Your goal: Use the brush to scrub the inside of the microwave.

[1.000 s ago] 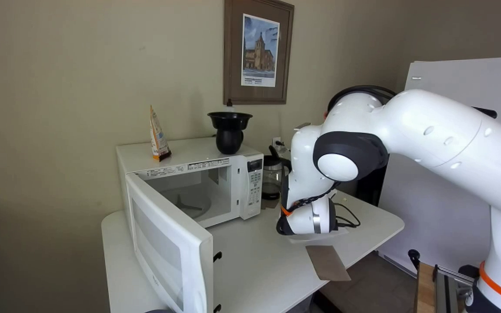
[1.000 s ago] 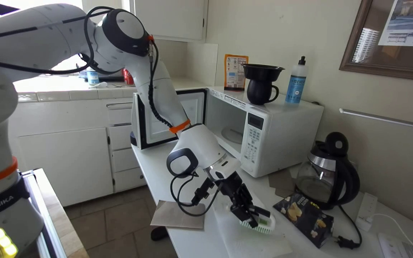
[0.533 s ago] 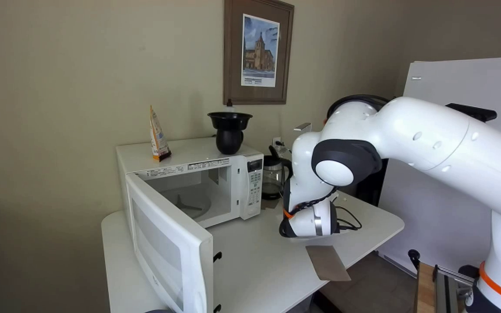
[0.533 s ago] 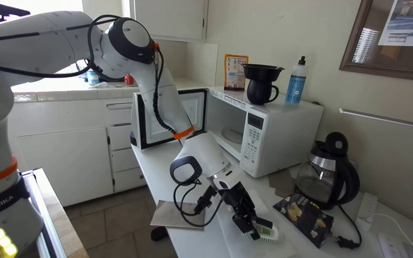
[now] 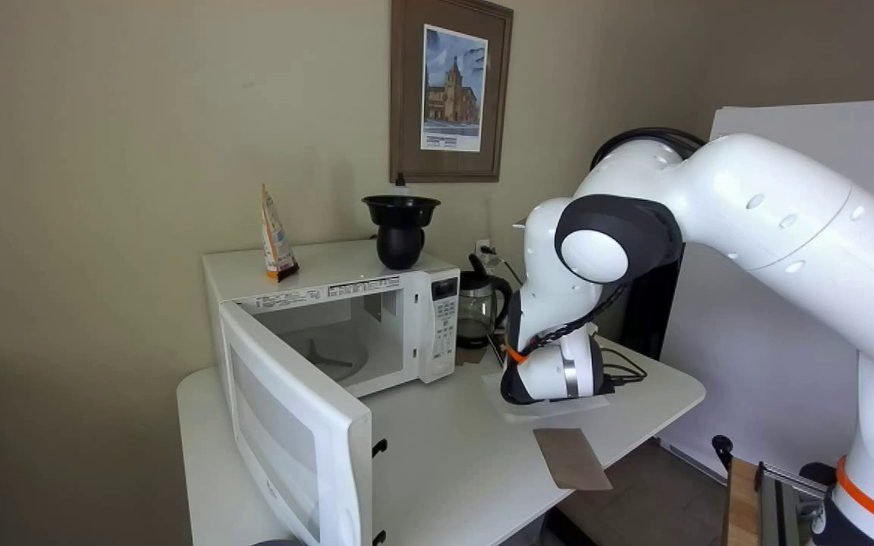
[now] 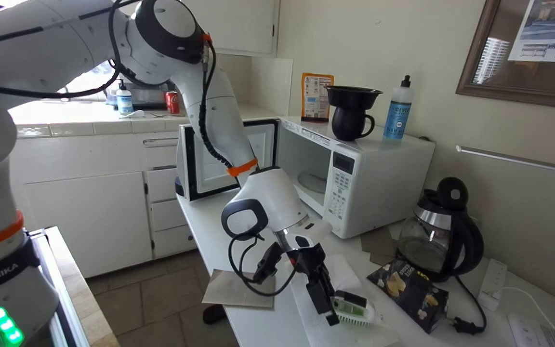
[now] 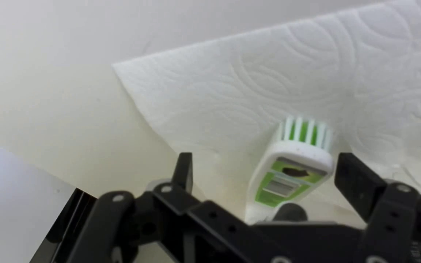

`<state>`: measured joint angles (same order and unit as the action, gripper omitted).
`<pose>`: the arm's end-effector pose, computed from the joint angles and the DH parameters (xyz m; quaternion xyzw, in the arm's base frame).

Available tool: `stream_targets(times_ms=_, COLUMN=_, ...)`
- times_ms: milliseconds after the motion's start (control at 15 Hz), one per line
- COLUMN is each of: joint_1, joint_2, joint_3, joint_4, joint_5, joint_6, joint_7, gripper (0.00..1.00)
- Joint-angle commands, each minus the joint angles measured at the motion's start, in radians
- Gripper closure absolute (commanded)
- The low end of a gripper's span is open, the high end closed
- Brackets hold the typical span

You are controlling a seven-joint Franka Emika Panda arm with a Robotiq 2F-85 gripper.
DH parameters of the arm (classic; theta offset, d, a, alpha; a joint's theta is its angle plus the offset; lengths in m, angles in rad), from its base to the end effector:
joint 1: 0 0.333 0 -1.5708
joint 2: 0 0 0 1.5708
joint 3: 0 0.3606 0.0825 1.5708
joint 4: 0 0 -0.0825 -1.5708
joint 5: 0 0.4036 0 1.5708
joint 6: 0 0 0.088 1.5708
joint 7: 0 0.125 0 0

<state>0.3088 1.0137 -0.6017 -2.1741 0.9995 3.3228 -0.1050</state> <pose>0.4909 -0.2694 0.0680 0.8507 -0.4111 0.1955 0.2629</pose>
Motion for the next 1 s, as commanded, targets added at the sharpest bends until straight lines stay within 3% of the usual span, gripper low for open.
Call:
stream_targets(times_ms=0, joint_1=-0.06, joint_2=-0.197, joint_3=0.033, joint_4=-0.156, joint_5=-0.202, joint_6=-0.009, joint_7=-0.06, gripper=0.0)
stream_targets(times_ms=67, joint_1=-0.104, joint_2=-0.251, joint_3=0.074, joint_4=-0.164, joint_5=-0.168, joint_6=0.015, joint_7=-0.179, gripper=0.0)
stream_targets(times_ms=333, joint_1=-0.221, joint_2=-0.453, joint_3=0.136, joint_4=-0.267, joint_5=-0.331, joint_6=-0.006, joint_7=-0.316, gripper=0.0)
stream_targets(times_ms=400, joint_1=-0.227, joint_2=-0.505, joint_3=0.11, joint_4=-0.31, joint_5=-0.458, joint_6=-0.028, joint_7=-0.27, gripper=0.0)
stream_targets(times_ms=600, joint_1=-0.276, joint_2=-0.666, joint_3=0.068, joint_4=-0.386, joint_5=-0.687, joint_6=-0.117, joint_7=-0.29, gripper=0.0)
stream_targets(times_ms=667, joint_1=-0.274, joint_2=-0.721, joint_3=0.057, joint_4=-0.399, joint_5=-0.652, joint_6=-0.171, joint_7=-0.382, gripper=0.0)
stream_targets(times_ms=933, joint_1=-0.123, joint_2=-0.879, joint_3=-0.128, joint_4=-0.449, joint_5=-0.804, joint_6=-0.409, joint_7=-0.422, gripper=0.0)
